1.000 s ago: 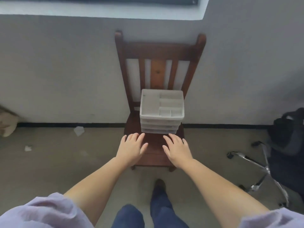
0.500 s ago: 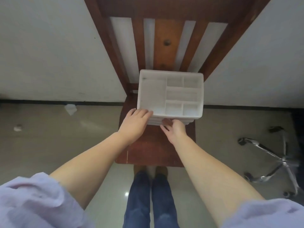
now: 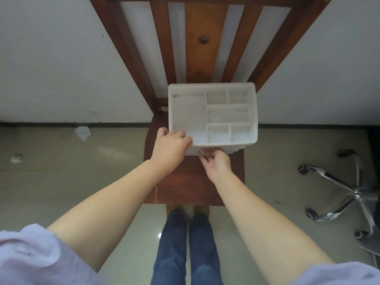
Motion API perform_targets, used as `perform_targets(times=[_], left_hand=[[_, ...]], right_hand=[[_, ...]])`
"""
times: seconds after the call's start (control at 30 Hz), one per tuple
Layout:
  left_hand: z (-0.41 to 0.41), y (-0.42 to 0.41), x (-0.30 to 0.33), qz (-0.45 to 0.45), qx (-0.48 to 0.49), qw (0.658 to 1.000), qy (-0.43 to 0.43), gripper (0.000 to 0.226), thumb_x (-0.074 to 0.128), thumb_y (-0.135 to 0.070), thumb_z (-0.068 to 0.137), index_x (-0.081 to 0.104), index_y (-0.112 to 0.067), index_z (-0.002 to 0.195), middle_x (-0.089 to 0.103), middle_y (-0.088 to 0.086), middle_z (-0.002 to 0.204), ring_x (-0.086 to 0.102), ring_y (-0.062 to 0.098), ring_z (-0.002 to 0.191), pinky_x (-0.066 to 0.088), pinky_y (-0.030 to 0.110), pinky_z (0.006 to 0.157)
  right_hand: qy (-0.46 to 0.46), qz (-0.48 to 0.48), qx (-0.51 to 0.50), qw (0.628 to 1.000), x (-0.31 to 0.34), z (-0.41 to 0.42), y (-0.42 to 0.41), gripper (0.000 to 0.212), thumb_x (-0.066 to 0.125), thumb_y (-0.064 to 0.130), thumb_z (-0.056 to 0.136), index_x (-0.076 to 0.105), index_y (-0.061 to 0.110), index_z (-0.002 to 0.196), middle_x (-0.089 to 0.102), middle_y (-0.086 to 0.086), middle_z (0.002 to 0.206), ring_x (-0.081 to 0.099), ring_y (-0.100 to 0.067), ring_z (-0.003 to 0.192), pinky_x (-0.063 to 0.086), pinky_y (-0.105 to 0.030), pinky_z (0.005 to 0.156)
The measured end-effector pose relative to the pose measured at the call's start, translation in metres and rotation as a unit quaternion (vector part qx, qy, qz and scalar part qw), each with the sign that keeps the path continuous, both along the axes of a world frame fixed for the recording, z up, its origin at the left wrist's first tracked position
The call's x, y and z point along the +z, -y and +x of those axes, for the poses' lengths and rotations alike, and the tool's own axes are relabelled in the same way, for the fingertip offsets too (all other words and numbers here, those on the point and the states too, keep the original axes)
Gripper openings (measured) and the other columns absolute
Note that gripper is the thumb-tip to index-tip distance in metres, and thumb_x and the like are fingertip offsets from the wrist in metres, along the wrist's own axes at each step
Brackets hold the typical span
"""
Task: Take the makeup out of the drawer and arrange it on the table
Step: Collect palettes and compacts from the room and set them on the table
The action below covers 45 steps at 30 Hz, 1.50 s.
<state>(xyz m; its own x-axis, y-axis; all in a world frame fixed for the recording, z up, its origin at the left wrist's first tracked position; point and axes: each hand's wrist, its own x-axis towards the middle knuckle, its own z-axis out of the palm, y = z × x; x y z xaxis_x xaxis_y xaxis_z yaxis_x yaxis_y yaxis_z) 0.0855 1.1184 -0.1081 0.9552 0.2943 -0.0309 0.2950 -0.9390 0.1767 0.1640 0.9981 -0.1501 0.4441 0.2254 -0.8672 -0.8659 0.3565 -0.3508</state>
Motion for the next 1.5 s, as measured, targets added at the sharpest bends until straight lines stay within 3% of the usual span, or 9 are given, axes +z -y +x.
perform_targets(times=[0.33, 0.57, 0.73, 0.8, 0.9, 1.0, 1.1, 1.2, 1.5], left_hand=[[0.0, -0.011, -0.004, -0.022, 0.023, 0.999, -0.014, 0.024, 0.047, -0.028, 0.096, 0.068, -0.017, 0.1, 0.061, 0.005, 0.09, 0.055, 0.028, 0.09, 0.027, 0.038, 0.083], [0.001, -0.011, 0.0, -0.035, 0.021, 0.999, -0.028, 0.024, 0.047, -0.026, 0.095, 0.069, -0.017, 0.101, 0.062, 0.003, 0.093, 0.055, 0.026, 0.094, 0.026, 0.037, 0.09], [-0.004, -0.007, 0.005, -0.053, 0.016, 0.998, -0.033, 0.024, 0.051, -0.023, 0.093, 0.063, -0.014, 0.112, 0.061, 0.007, 0.107, 0.054, 0.028, 0.106, 0.024, 0.045, 0.105], [-0.016, 0.0, 0.008, -0.037, -0.005, 0.999, 0.027, 0.023, 0.056, -0.014, 0.088, 0.063, -0.008, 0.109, 0.061, 0.012, 0.106, 0.057, 0.033, 0.099, 0.036, 0.047, 0.095], [-0.041, 0.023, 0.003, -0.064, -0.108, 0.99, 0.068, 0.018, 0.058, -0.004, 0.081, 0.064, -0.003, 0.098, 0.063, 0.013, 0.092, 0.059, 0.032, 0.079, 0.049, 0.039, 0.068], [-0.046, 0.045, -0.012, -0.11, -0.095, 0.989, -0.042, 0.034, 0.054, -0.008, 0.089, 0.054, -0.002, 0.123, 0.057, 0.018, 0.119, 0.056, 0.034, 0.105, 0.05, 0.04, 0.083], [-0.023, 0.046, -0.033, -0.067, -0.011, 0.989, -0.135, 0.052, 0.047, -0.015, 0.091, 0.03, -0.009, 0.14, 0.039, 0.015, 0.137, 0.037, 0.032, 0.126, 0.032, 0.038, 0.105], [-0.001, 0.041, -0.049, -0.024, 0.003, 0.984, -0.174, 0.063, 0.058, -0.02, 0.085, 0.027, -0.014, 0.139, 0.038, 0.012, 0.138, 0.031, 0.032, 0.131, 0.024, 0.043, 0.109], [-0.01, 0.033, -0.057, 0.039, -0.072, 0.985, -0.152, 0.067, 0.059, -0.018, 0.085, 0.023, -0.012, 0.141, 0.04, 0.014, 0.135, 0.038, 0.034, 0.124, 0.035, 0.041, 0.102]], right_hand=[[0.006, -0.004, -0.019, 1.0, -0.016, -0.033, 0.013, 0.046, 0.025, -0.013, 0.089, 0.05, 0.014, 0.118, 0.058, -0.015, 0.102, 0.06, -0.028, 0.096, 0.049, -0.044, 0.093], [-0.043, -0.039, -0.017, 0.998, -0.016, -0.08, 0.049, 0.051, 0.021, -0.016, 0.088, 0.04, 0.007, 0.13, 0.055, -0.021, 0.105, 0.06, -0.03, 0.096, 0.049, -0.044, 0.085], [-0.069, -0.03, 0.066, 0.995, 0.0, -0.09, 0.07, 0.034, 0.021, -0.011, 0.095, 0.043, 0.001, 0.117, 0.056, -0.021, 0.112, 0.057, -0.035, 0.108, 0.047, -0.045, 0.092], [-0.071, -0.04, 0.201, 0.976, 0.016, -0.082, 0.076, 0.029, 0.025, -0.006, 0.097, 0.047, 0.0, 0.116, 0.059, -0.021, 0.113, 0.059, -0.034, 0.109, 0.049, -0.041, 0.09], [0.051, -0.088, 0.484, 0.869, 0.046, -0.053, 0.089, 0.032, 0.029, 0.0, 0.096, 0.06, 0.005, 0.092, 0.071, -0.016, 0.093, 0.071, -0.023, 0.082, 0.056, -0.028, 0.065], [0.275, -0.203, 0.563, 0.753, 0.061, -0.016, 0.088, 0.032, 0.032, 0.004, 0.095, 0.061, 0.016, 0.091, 0.07, -0.008, 0.099, 0.069, -0.013, 0.079, 0.055, -0.023, 0.067], [0.466, -0.346, 0.636, 0.509, 0.043, 0.011, 0.071, 0.038, 0.039, 0.009, 0.094, 0.045, 0.013, 0.132, 0.045, -0.006, 0.136, 0.047, -0.021, 0.122, 0.039, -0.031, 0.1], [0.474, -0.403, 0.714, 0.32, 0.011, 0.017, 0.053, 0.052, 0.047, 0.013, 0.092, 0.029, 0.013, 0.14, 0.038, -0.015, 0.139, 0.034, -0.033, 0.13, 0.027, -0.044, 0.109], [0.569, -0.401, 0.676, 0.242, -0.01, 0.022, 0.064, 0.051, 0.057, 0.03, 0.087, 0.039, 0.013, 0.131, 0.05, -0.015, 0.125, 0.045, -0.033, 0.116, 0.039, -0.042, 0.094]])
